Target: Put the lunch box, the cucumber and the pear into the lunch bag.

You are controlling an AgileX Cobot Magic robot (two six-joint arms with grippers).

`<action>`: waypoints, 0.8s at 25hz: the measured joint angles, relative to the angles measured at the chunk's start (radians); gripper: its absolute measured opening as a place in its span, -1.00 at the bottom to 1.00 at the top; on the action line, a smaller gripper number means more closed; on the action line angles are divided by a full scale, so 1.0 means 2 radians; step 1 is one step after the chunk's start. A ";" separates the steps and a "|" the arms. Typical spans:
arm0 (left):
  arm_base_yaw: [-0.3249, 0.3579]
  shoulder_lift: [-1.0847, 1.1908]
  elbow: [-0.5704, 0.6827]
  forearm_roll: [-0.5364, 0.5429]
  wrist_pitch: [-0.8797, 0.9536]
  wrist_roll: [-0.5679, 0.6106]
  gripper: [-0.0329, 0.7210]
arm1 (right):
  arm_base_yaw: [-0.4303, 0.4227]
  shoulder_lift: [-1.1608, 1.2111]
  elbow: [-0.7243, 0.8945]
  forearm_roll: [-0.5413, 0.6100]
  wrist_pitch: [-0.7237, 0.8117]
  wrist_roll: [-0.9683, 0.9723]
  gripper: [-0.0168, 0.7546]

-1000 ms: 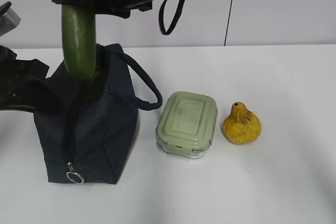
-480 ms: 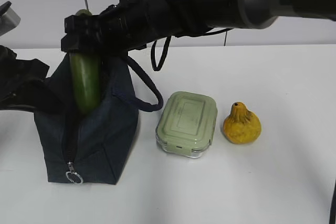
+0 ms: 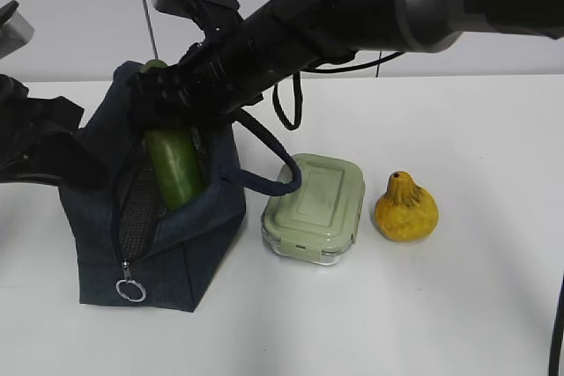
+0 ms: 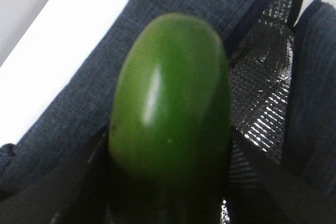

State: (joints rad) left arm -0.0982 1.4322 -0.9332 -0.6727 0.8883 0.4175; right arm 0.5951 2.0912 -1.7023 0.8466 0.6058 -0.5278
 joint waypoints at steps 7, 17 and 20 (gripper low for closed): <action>0.000 0.000 0.000 0.000 0.000 0.000 -0.91 | 0.000 0.001 0.000 0.001 0.003 0.003 0.56; 0.000 0.000 0.000 0.000 0.000 0.000 -0.91 | 0.000 -0.008 -0.020 -0.008 0.005 0.004 0.59; 0.000 0.000 0.000 0.000 0.000 0.000 -0.91 | -0.007 -0.038 -0.020 -0.045 0.005 0.004 0.58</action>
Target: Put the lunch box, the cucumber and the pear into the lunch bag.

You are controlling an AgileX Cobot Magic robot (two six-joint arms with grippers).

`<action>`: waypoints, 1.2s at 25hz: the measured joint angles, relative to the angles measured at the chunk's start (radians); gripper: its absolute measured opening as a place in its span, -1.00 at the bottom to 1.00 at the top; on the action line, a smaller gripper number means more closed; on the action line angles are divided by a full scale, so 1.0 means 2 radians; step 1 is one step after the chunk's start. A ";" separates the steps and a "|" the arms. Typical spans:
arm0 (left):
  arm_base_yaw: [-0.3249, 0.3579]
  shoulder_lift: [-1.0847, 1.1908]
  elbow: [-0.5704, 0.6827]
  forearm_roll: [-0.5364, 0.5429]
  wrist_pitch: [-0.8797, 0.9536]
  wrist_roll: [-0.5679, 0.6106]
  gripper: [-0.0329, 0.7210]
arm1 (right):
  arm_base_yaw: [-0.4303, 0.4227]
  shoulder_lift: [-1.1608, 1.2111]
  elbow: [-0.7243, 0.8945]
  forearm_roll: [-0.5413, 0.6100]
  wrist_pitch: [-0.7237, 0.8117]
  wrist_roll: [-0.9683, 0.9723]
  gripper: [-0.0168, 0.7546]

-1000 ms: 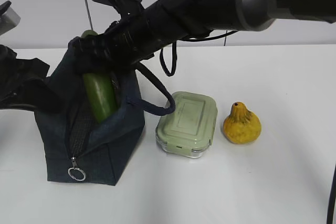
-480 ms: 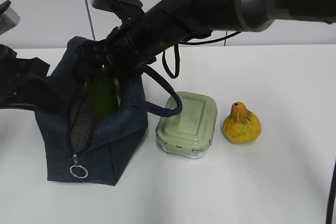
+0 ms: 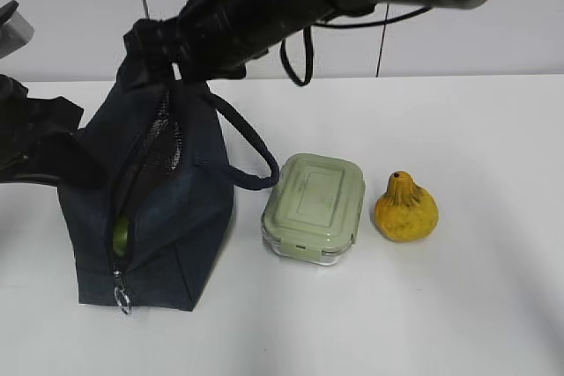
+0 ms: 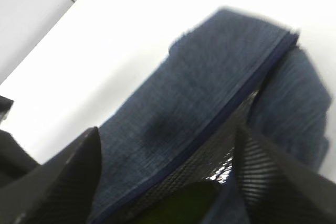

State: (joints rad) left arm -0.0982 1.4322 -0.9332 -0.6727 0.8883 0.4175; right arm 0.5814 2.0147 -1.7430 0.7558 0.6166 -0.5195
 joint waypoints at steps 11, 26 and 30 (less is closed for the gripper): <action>0.000 0.000 0.000 0.000 0.000 0.000 -0.91 | -0.072 -0.091 -0.005 -0.299 0.166 0.177 0.58; 0.000 0.000 0.000 0.000 0.004 0.000 -0.91 | -0.075 -0.084 0.010 -0.458 0.308 0.272 0.57; 0.000 0.000 0.000 0.000 0.004 0.000 -0.91 | -0.075 -0.068 0.048 -0.458 0.308 0.275 0.57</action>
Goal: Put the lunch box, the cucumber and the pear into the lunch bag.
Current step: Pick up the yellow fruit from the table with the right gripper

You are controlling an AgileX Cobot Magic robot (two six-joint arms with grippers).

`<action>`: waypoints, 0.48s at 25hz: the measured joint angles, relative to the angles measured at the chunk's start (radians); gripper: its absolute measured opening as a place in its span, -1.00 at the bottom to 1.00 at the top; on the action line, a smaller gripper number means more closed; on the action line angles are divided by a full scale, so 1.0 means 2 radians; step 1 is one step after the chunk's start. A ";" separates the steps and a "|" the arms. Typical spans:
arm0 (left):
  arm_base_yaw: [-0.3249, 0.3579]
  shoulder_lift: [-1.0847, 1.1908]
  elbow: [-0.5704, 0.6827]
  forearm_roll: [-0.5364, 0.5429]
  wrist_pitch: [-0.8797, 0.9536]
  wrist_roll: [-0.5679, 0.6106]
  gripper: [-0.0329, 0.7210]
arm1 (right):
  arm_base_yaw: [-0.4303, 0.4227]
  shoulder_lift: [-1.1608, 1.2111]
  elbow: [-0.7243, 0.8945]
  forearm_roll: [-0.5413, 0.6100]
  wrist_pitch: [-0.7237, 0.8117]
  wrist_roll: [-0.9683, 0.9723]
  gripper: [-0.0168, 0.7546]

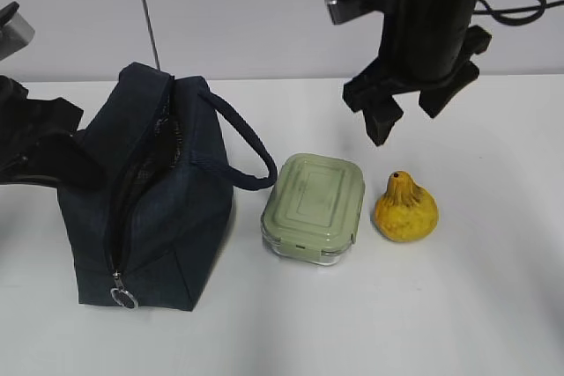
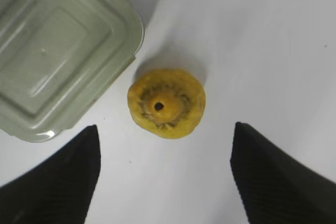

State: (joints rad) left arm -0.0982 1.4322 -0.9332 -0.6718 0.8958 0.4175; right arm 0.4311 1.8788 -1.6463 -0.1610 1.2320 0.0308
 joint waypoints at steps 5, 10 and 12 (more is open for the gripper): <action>0.000 0.000 0.000 0.000 0.001 0.000 -0.91 | 0.000 0.033 0.017 -0.003 0.000 0.001 0.57; 0.000 0.000 0.000 0.000 0.001 0.000 -0.91 | 0.000 0.067 0.017 -0.004 -0.003 0.001 0.57; 0.000 0.000 0.000 0.000 0.001 0.000 -0.91 | 0.000 0.080 0.017 -0.010 -0.005 0.001 0.57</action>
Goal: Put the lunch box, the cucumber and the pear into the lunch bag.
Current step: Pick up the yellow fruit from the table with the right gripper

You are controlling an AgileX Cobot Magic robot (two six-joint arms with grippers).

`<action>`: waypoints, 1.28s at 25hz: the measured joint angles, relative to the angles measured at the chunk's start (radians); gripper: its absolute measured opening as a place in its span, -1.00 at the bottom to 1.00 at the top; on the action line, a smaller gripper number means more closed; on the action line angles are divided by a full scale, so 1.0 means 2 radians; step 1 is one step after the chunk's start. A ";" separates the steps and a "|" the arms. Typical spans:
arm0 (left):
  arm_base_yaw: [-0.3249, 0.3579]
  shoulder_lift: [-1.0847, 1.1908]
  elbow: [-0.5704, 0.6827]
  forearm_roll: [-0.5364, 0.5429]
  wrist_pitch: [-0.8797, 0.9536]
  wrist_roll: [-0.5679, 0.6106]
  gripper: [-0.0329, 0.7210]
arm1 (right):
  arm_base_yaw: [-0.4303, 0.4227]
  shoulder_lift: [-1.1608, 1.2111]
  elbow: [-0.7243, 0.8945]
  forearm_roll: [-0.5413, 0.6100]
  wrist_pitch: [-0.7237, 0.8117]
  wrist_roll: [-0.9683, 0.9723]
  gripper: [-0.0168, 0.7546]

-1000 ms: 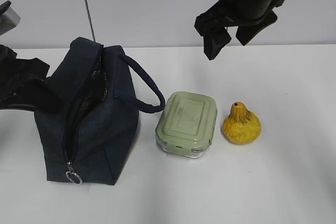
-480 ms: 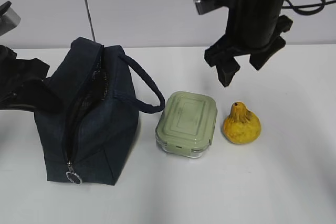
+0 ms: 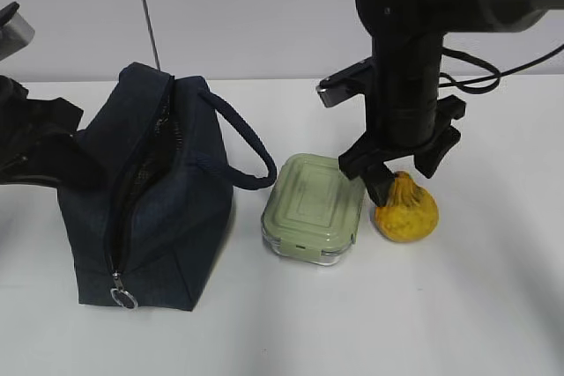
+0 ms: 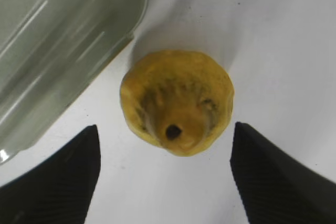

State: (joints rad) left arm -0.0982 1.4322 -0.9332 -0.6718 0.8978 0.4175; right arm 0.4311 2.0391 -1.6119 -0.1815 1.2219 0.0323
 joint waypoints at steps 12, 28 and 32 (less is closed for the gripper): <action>0.000 0.000 0.000 0.000 0.001 0.000 -0.91 | 0.000 0.027 0.000 -0.042 -0.002 0.014 0.53; 0.000 0.000 0.000 0.000 0.001 0.000 -0.91 | 0.001 0.027 -0.001 -0.042 -0.006 0.017 -0.24; 0.000 0.000 0.000 0.000 0.001 0.000 -0.91 | 0.001 0.027 -0.004 -0.041 -0.006 0.017 -0.27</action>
State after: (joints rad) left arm -0.0982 1.4322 -0.9332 -0.6718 0.8997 0.4175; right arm 0.4329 2.0927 -1.6200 -0.2643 1.2102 0.0660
